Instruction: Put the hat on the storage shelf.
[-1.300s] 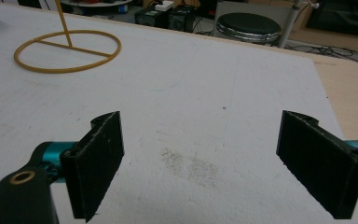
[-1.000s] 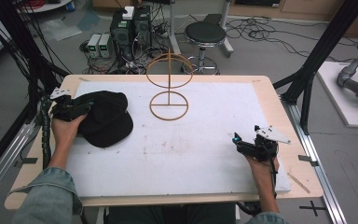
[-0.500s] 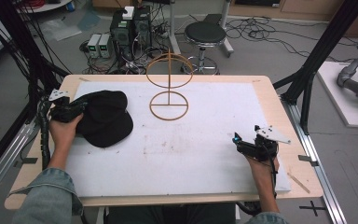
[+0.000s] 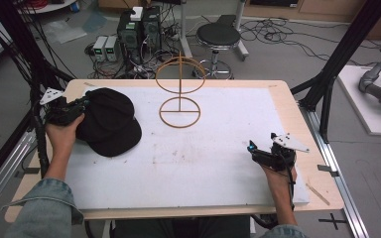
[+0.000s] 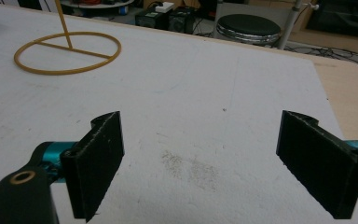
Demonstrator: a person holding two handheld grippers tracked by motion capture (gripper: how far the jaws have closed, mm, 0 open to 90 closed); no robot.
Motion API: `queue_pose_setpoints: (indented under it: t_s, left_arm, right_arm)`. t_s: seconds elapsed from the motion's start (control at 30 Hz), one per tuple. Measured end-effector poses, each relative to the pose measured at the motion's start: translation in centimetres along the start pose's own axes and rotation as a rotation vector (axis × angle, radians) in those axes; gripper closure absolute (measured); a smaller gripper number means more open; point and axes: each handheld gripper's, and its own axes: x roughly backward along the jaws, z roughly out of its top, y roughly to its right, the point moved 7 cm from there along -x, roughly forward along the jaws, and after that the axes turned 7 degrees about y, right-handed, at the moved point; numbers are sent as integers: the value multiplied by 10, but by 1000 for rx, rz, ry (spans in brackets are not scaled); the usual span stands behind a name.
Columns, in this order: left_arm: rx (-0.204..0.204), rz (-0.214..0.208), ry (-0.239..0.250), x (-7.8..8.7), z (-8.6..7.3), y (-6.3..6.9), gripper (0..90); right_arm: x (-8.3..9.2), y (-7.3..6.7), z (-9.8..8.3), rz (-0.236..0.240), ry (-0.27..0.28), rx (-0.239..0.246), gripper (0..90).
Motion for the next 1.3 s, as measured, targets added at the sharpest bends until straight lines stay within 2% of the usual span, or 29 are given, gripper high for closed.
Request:
queue_pose_setpoints:
  t_s: [0.13, 0.53, 0.6, 0.7, 0.8, 0.9, 0.97, 1.03, 1.3]
  left_arm:
    - [17, -26, 46, 3, 13, 7, 831]
    - [17, -68, 102, 13, 42, 13, 831]
    - [20, -70, 108, 14, 45, 13, 831]
    - [24, -91, 143, 18, 58, 14, 830]
    - [21, -105, 154, 20, 65, 17, 830]
    - [22, -129, 187, 22, 82, 23, 830]
    - [19, -135, 192, 23, 86, 25, 831]
    - [27, -163, 213, 25, 98, 31, 830]
    - [4, -222, 268, 27, 133, 52, 830]
  right_arm:
    - [0, 1, 0, 0, 5, 1, 147]
    - [-1, 2, 0, -1, 6, 2, 147]
    - [-1, 2, 0, -2, 5, -10, 147]
    - [-1, 2, 0, 1, 6, -13, 147]
    - [-2, 3, 0, 3, 8, -8, 146]
    - [-2, 3, 0, 4, 5, -14, 147]
    - [-2, 3, 0, 6, 8, -9, 146]
    - [-1, 4, 1, 2, 8, -8, 147]
    - [-2, 4, 1, 3, 10, 0, 147]
